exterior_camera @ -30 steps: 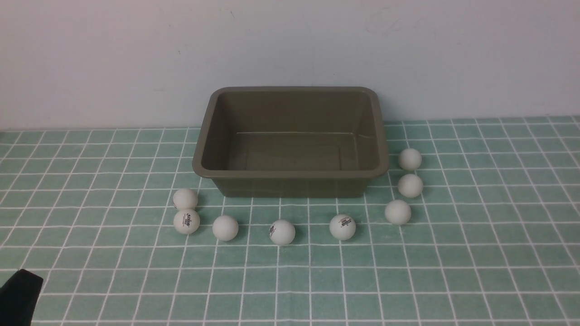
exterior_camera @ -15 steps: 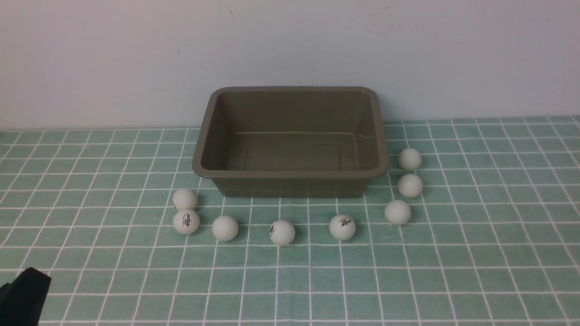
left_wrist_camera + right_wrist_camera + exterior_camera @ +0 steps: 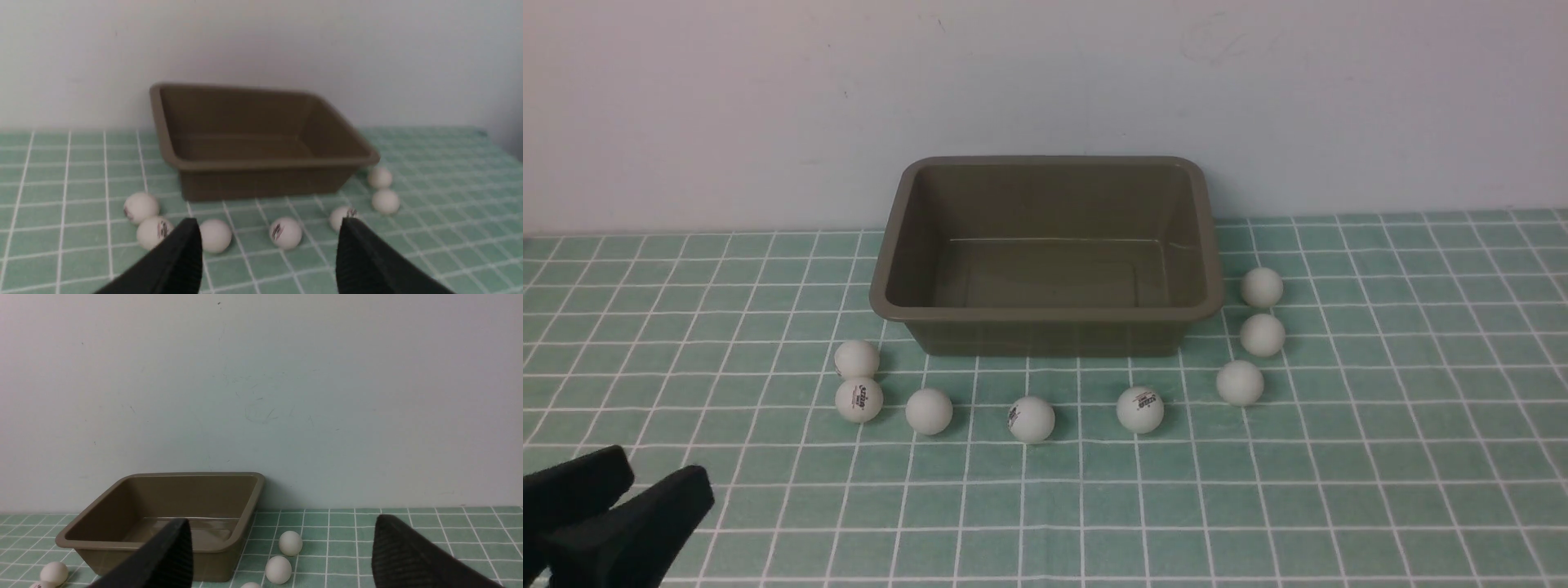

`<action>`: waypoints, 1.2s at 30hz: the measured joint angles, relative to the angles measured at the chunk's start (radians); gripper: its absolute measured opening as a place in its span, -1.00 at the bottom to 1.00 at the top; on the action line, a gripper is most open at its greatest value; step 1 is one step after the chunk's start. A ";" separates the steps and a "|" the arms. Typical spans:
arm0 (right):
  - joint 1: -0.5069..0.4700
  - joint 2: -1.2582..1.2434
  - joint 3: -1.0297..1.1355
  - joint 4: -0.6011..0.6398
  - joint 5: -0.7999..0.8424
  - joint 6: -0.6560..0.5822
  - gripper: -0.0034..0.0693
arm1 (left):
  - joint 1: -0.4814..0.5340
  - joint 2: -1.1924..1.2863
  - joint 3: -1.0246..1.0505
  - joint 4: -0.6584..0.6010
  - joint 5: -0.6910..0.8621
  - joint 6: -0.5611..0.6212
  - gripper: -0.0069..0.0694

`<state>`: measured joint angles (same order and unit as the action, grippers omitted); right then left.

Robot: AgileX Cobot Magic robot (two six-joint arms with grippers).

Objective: Put the table tennis balls in the box on the green coffee tablecloth.
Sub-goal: 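Reach for and grasp a ping pong ball on the table beside the basket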

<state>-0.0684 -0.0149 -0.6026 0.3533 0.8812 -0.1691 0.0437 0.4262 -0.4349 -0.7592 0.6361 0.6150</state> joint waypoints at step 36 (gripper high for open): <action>0.000 0.475 0.002 0.276 -0.155 -0.603 0.56 | -0.005 1.087 -0.526 0.113 0.102 0.295 0.24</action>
<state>-0.0684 0.4601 -0.6010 0.6291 0.7265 -0.7717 0.0386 1.5130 -0.9608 -0.6458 0.7383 0.9102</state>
